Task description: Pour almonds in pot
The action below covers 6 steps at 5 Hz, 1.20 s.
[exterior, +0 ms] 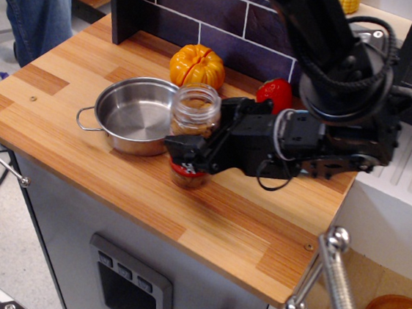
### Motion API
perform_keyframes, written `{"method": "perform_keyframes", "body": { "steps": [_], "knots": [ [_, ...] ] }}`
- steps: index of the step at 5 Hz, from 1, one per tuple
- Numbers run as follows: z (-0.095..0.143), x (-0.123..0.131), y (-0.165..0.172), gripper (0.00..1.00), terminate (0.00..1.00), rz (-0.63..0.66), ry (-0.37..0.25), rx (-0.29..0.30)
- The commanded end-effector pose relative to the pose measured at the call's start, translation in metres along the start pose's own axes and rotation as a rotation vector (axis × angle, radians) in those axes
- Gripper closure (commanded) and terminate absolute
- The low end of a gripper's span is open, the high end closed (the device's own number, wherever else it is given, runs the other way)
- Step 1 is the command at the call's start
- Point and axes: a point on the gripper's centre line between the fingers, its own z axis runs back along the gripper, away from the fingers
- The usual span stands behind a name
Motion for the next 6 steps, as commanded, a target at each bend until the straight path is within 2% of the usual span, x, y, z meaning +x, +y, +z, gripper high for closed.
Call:
{"method": "perform_keyframes", "body": {
  "steps": [1,2,3,4,5,6],
  "knots": [
    [0.014,-0.046,-0.003,1.00,0.00,0.060,-0.315,0.057],
    [0.022,-0.059,-0.004,1.00,0.00,0.063,-0.491,0.065],
    [0.020,-0.065,-0.001,1.00,0.00,0.073,-0.667,0.058],
    [0.022,-0.076,0.003,1.00,0.00,0.059,-0.823,0.021],
    [0.024,-0.078,0.006,1.00,0.00,-0.018,-0.930,0.000],
    [0.025,-0.088,0.008,1.00,0.00,-0.104,-1.081,-0.050]
  ]
}}
